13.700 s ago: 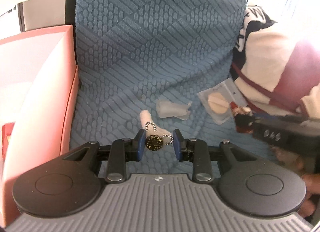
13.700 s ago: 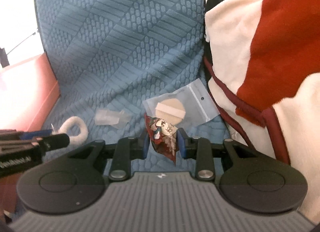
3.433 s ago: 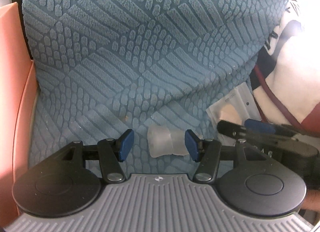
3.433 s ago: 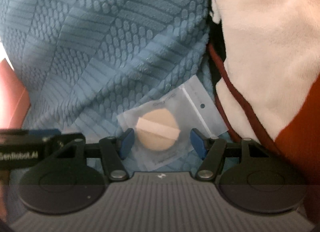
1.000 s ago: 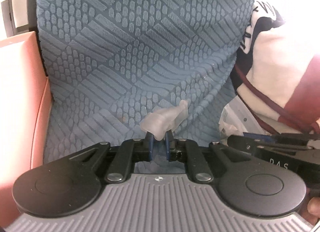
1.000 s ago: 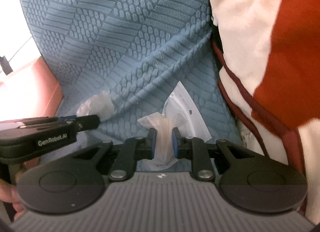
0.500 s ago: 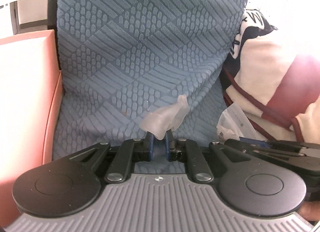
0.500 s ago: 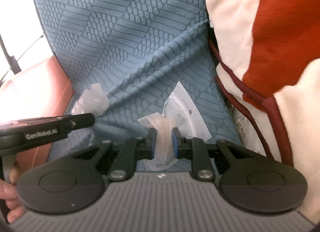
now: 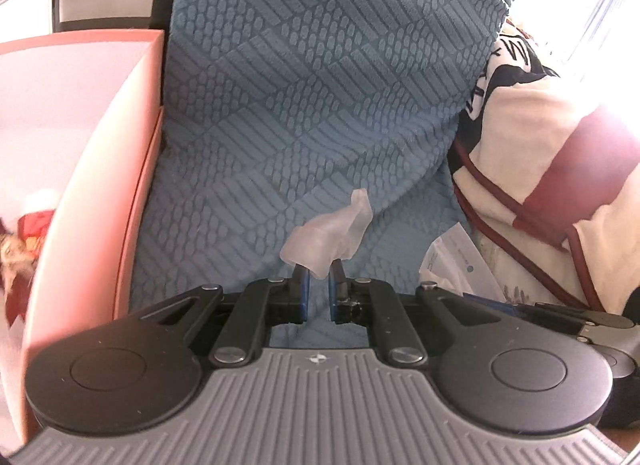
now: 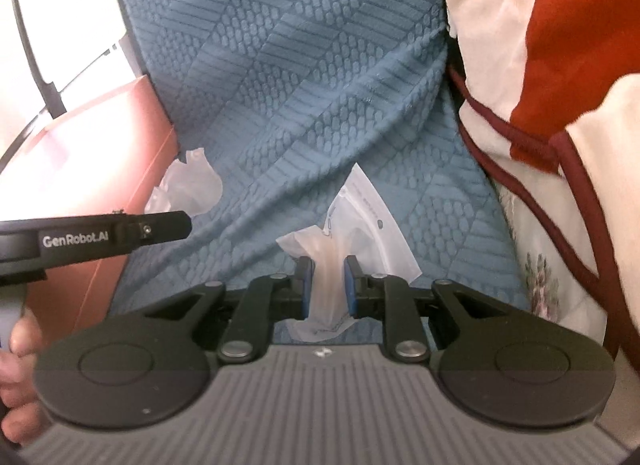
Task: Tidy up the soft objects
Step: 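Lift the plastic piece with the left tool while the right tool lifts the sponge packet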
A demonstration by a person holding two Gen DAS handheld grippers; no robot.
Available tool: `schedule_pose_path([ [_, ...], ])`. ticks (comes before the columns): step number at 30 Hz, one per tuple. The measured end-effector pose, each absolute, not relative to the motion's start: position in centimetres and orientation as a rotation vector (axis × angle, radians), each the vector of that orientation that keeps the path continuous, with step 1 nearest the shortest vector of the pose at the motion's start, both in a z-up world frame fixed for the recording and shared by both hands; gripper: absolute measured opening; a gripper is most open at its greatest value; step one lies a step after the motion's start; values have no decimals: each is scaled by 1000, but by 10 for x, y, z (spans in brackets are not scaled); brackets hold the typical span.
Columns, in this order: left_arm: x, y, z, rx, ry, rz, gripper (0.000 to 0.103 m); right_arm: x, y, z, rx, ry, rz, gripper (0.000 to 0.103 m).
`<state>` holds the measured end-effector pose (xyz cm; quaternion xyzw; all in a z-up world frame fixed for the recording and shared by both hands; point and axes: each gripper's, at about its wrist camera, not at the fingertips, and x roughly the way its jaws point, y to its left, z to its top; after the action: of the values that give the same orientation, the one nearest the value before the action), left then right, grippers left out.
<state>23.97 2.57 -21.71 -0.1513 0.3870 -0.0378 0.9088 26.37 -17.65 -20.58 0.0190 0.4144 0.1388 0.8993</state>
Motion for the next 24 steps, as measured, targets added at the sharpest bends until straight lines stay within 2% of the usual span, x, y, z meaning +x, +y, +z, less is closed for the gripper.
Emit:
schedule_pose_path([
  [24,152,20,-195,-288,801,-116,10,176,-179,-173,28,783,297,21],
])
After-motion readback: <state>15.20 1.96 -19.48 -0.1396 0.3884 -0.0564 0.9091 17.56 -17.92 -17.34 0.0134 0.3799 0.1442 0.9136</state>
